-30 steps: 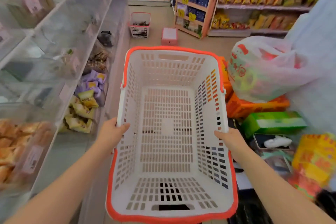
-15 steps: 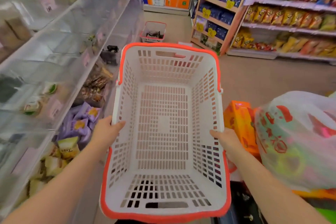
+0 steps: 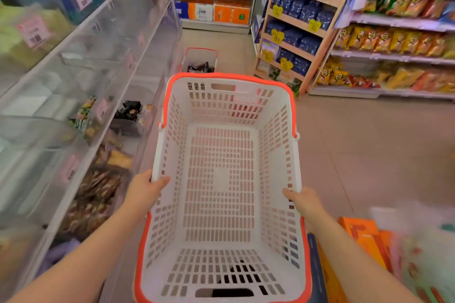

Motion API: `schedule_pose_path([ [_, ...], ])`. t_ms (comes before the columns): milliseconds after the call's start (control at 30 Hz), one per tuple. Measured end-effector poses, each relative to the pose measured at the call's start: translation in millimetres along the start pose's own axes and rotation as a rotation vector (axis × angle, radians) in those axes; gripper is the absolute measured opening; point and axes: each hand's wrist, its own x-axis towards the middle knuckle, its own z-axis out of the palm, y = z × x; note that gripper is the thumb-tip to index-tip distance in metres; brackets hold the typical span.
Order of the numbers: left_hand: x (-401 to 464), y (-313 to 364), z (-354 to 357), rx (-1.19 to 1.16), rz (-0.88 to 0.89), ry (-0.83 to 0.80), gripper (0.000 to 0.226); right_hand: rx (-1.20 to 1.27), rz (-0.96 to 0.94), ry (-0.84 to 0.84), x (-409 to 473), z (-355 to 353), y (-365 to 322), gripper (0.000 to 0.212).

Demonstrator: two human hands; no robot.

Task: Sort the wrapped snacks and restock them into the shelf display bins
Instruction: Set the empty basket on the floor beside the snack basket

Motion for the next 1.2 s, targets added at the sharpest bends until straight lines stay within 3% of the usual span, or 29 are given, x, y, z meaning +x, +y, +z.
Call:
schedule_pose_path([
  [100, 59, 27, 12, -0.007, -0.004, 0.013, 0.013, -0.002, -0.022, -0.022, 56, 5, -40, 0.011],
  [500, 281, 150, 56, -0.037, -0.099, 0.147, 0.011, -0.071, -0.048, -0.112, 294, 18, -241, 0.025],
  [933, 544, 231, 56, -0.105, -0.136, 0.075, 0.013, -0.053, 0.041, -0.086, 503, 95, -390, 0.009],
  [1200, 703, 280, 37, 0.027, -0.11, 0.073, 0.006, -0.043, 0.077, -0.081, 595, 143, -493, 0.002],
])
